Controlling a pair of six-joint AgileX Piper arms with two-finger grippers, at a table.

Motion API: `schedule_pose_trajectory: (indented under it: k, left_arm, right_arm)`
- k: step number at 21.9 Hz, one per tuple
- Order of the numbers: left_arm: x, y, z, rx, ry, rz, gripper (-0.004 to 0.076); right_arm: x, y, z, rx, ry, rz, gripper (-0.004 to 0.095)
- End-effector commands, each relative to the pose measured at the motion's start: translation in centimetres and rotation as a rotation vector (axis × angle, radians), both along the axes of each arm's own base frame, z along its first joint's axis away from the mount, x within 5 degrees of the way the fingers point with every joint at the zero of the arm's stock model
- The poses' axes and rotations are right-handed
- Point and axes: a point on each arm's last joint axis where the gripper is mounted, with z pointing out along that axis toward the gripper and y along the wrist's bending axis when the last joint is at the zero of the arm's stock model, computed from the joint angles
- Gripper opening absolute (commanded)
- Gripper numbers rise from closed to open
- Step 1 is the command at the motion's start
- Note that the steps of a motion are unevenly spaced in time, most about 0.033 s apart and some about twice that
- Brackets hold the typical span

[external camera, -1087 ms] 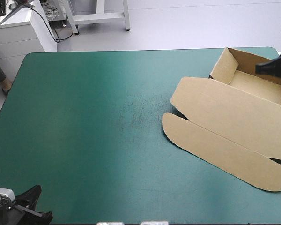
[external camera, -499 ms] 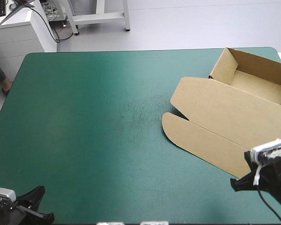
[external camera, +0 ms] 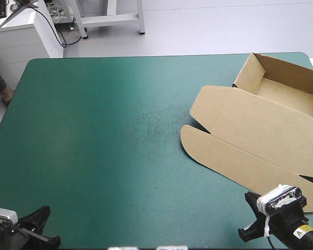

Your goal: Fold the box

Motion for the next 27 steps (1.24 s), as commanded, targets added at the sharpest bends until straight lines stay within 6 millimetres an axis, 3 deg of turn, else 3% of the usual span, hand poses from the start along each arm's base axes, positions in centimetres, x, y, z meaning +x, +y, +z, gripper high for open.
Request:
schedule_pose_trajectory:
  k: [1, 7, 13, 27]
  left_arm:
    - [0.4, -0.2, 1.1, -0.024, -0.068, -0.006, -0.0008]
    - [0.4, -0.4, 0.7, -0.033, -0.038, -0.021, -0.0008]
    - [0.3, -0.5, 0.7, 0.015, -0.062, -0.069, -0.0008]
    - [0.3, -0.5, 0.7, 0.029, -0.063, -0.069, -0.0008]
  right_arm:
    - [0.3, 0.3, 1.4, 0.076, -0.082, 0.029, 0.0003]
    - [0.5, -1.4, 0.9, 0.058, -0.031, -0.113, 0.0004]
    - [0.0, -1.8, 0.7, 0.136, -0.119, -0.19, 0.0005]
    - [-0.1, -1.8, 0.6, 0.15, -0.146, -0.194, 0.0]
